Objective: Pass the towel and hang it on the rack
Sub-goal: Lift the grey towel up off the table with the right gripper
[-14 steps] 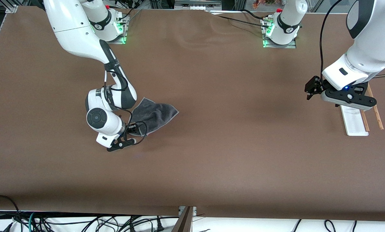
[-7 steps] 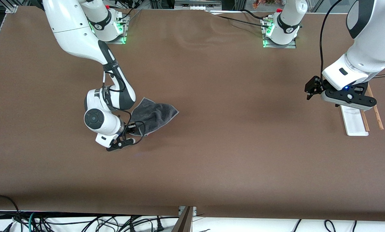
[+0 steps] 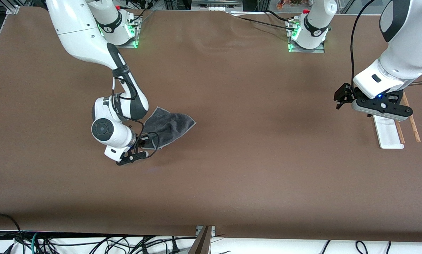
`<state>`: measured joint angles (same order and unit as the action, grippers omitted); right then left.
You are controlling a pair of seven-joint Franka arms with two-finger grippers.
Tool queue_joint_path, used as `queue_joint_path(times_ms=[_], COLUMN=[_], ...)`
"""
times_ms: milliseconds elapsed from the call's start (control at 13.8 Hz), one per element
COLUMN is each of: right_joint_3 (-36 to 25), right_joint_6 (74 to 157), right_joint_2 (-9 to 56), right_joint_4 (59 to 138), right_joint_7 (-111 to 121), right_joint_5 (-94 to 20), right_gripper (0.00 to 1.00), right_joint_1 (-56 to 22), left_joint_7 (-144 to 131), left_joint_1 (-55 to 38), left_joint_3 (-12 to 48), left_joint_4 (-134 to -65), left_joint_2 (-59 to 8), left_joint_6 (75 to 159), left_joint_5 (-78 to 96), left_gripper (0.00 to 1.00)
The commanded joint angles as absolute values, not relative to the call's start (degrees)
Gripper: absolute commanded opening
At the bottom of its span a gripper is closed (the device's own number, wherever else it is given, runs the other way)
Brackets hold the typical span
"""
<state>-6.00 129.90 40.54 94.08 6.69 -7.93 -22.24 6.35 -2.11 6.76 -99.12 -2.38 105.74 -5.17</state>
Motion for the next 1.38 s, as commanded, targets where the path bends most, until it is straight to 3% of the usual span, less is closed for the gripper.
queue_joint_path(times_ms=[0,291,655,1309], right_joint_3=[-5.27,-5.10,-0.10,13.70], right_joint_6=[123.17,113.39,102.06,103.70], right_joint_2=[38.58,39.11,39.11,39.20], right_joint_4=[90.11,81.23,71.82,62.84], right_joint_7=[6.16,1.68,-10.52,-40.93], right_joint_5=[-9.40,-9.40,-15.10,-27.31], right_gripper=[0.00,0.00,0.00,0.00], right_joint_1=[-21.80,-22.15,-22.59,-22.41], left_joint_7=[7.03,7.03,7.12,7.21], left_joint_1=[-1.41,-1.41,-1.49,-1.41], left_joint_3=[7.21,7.21,7.21,7.21], left_joint_4=[-100.46,-100.46,-100.28,-100.28], left_joint_2=[-0.88,-0.79,-0.88,-0.97], left_joint_6=[106.26,106.26,106.17,106.17], left_joint_5=[-3.96,-3.96,-3.96,-3.96], left_gripper=[1.00,1.00,1.00,1.00])
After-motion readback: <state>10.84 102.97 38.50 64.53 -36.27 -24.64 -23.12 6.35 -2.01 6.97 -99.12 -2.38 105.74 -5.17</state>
